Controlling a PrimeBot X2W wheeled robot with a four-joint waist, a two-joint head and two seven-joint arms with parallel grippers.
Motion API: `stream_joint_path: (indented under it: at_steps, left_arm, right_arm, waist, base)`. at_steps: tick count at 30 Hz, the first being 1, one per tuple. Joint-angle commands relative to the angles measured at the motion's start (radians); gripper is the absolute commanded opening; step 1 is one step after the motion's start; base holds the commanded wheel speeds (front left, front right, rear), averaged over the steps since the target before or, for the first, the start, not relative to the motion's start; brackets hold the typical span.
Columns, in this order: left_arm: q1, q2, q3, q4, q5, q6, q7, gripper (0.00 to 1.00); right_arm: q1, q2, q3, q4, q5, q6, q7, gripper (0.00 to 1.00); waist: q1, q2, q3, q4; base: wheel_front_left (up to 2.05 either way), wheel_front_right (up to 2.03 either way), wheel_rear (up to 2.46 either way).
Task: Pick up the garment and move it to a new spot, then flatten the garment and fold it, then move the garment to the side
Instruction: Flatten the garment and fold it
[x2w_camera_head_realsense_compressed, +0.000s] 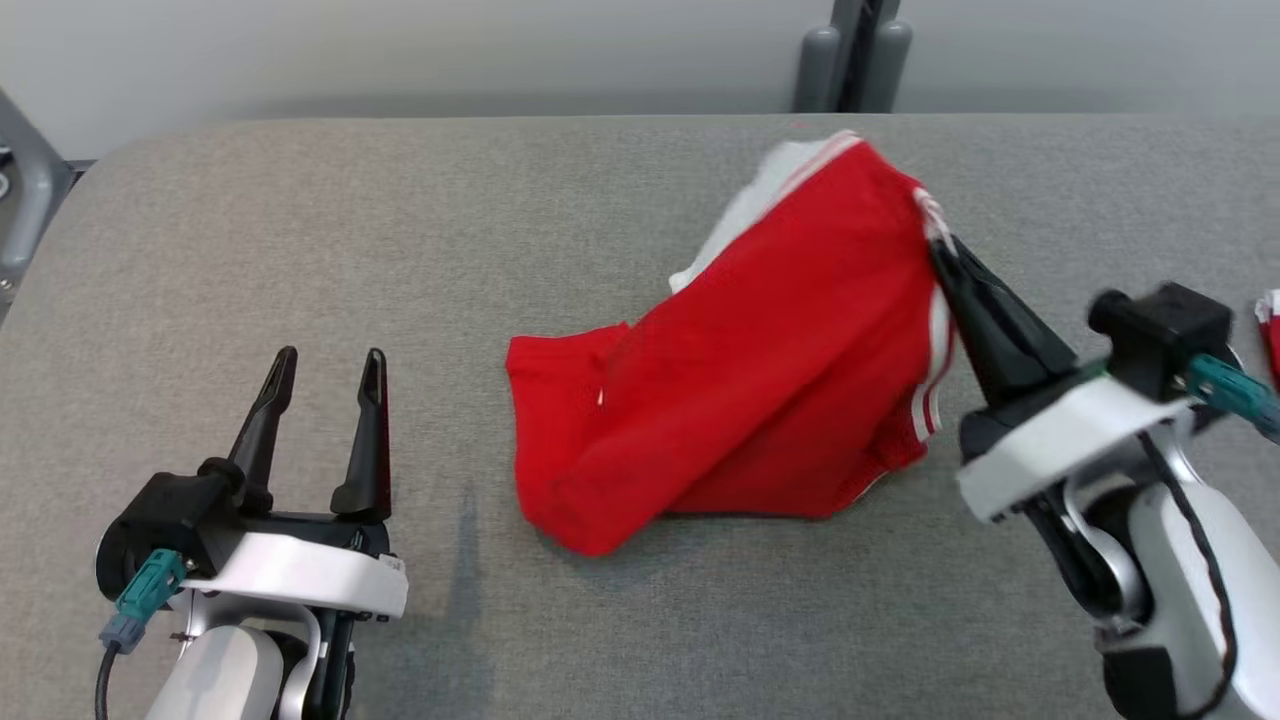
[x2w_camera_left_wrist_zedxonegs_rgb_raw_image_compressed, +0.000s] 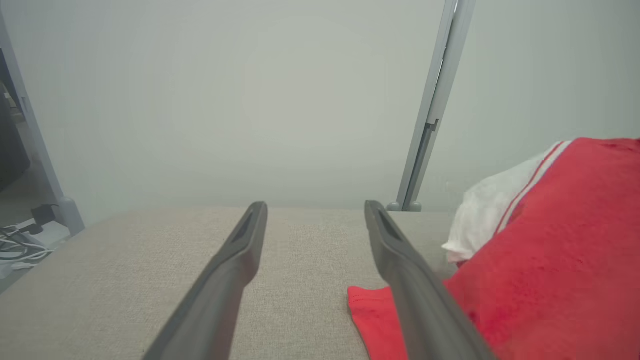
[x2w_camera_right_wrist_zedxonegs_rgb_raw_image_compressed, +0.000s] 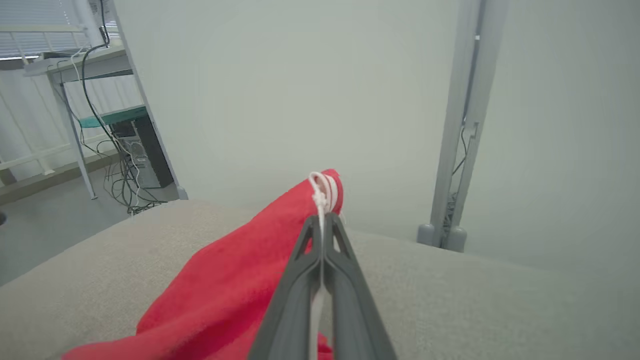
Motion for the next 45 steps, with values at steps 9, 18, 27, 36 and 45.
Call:
stream_joint_path:
  at_steps: [9,18,27,36,45]
  left_arm:
    - [0.008,0.019,-0.003,-0.033,-0.004,0.008,0.022,1.00]
    - [0.016,0.028,-0.010,-0.042,-0.007,0.014,0.038,1.00]
    - [0.040,0.037,-0.012,-0.046,-0.009,0.027,0.046,1.00]
    - [0.074,0.050,0.001,-0.049,-0.016,0.042,0.049,1.00]
    - [0.122,0.058,0.000,-0.065,-0.015,0.065,0.054,1.00]
  right_arm:
    - [0.342,0.090,-0.343,-0.005,-0.005,-0.001,0.032,0.00]
    - [0.347,0.112,-0.357,0.269,0.033,-0.001,-0.060,0.00]
    - [0.320,0.097,-0.369,0.357,0.026,-0.001,-0.157,1.00]
    - [0.321,0.077,-0.451,0.254,-0.045,-0.001,-0.199,1.00]
    - [0.356,0.102,-0.387,0.007,-0.123,-0.001,-0.123,1.00]
  waist:
    - [0.0000,0.0000,0.024,-0.073]
    - [0.0000,0.0000,0.029,-0.082]
    - [0.0000,0.0000,-0.004,-0.089]
    - [0.0000,0.0000,-0.055,-0.103]
    - [0.0000,0.0000,-0.100,-0.110]
  base:
    - [0.00,0.00,0.00]
    - [0.00,0.00,0.00]
    - [0.00,0.00,0.00]
    - [0.00,0.00,0.00]
    - [0.00,0.00,0.00]
